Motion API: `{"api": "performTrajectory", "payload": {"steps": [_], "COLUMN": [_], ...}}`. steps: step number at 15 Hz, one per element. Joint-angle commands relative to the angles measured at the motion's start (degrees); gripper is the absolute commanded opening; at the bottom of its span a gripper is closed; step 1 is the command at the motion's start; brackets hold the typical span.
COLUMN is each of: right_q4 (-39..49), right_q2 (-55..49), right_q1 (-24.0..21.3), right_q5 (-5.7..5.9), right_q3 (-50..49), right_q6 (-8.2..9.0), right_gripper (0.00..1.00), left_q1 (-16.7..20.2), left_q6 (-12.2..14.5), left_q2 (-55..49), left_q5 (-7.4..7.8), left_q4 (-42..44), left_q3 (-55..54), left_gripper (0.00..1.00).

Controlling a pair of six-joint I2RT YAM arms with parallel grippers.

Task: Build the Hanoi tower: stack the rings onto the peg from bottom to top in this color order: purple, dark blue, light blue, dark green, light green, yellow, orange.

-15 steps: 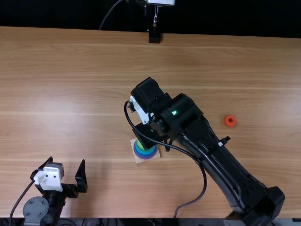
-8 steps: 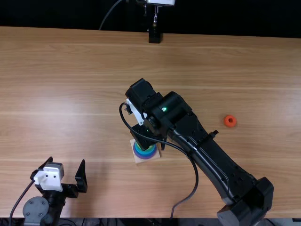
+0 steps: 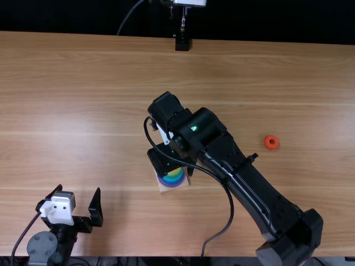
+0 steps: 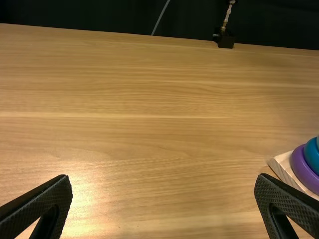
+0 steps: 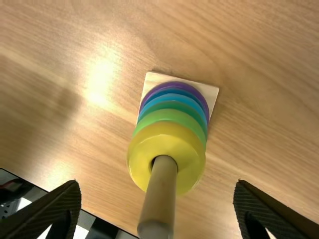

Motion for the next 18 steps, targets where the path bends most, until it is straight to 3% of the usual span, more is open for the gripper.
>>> {"api": "performTrajectory", "payload": {"steps": [1, 2, 4, 5, 6, 11, 13, 18], "right_q4": [0.2, 0.2, 0.1, 0.1, 0.2, 0.2, 0.3, 15.6], "right_q2": [0.0, -0.1, -0.6, -0.7, -1.2, -3.3, -3.5, -6.3], "right_q1": [-0.3, -2.6, -6.5, -7.8, -9.7, -17.6, -23.3, -34.3], "right_q5": [0.56, 1.62, 7.31, 9.53, 10.90, 11.32, 11.21, 10.90], "right_q3": [2.8, 2.7, 1.9, 0.5, -0.6, -4.8, -8.0, -18.6], "right_q6": [0.85, 0.85, 0.64, 0.53, 0.53, 0.11, -0.31, -0.31], "right_gripper": [1.00, 1.00, 1.00, 1.00, 1.00, 1.00, 1.00, 1.00], "left_q1": [-0.2, -0.2, -0.2, -0.2, -0.2, -0.2, -0.2, -0.2], "left_q6": [0.8, 0.8, 0.8, 0.8, 0.8, 0.8, 0.8, 0.8], "left_q2": [-0.7, -0.7, -0.7, -0.7, -0.7, -0.7, -0.7, -0.7], "left_q5": [0.60, 0.60, 0.60, 0.60, 0.60, 0.60, 0.60, 0.60], "left_q4": [-4.4, -4.4, -4.4, -4.4, -4.4, -4.4, -4.4, -4.4], "left_q3": [-6.1, -6.1, -6.1, -6.1, -6.1, -6.1, -6.1, -6.1], "left_gripper": [1.00, 1.00, 1.00, 1.00, 1.00, 1.00, 1.00, 1.00]}}
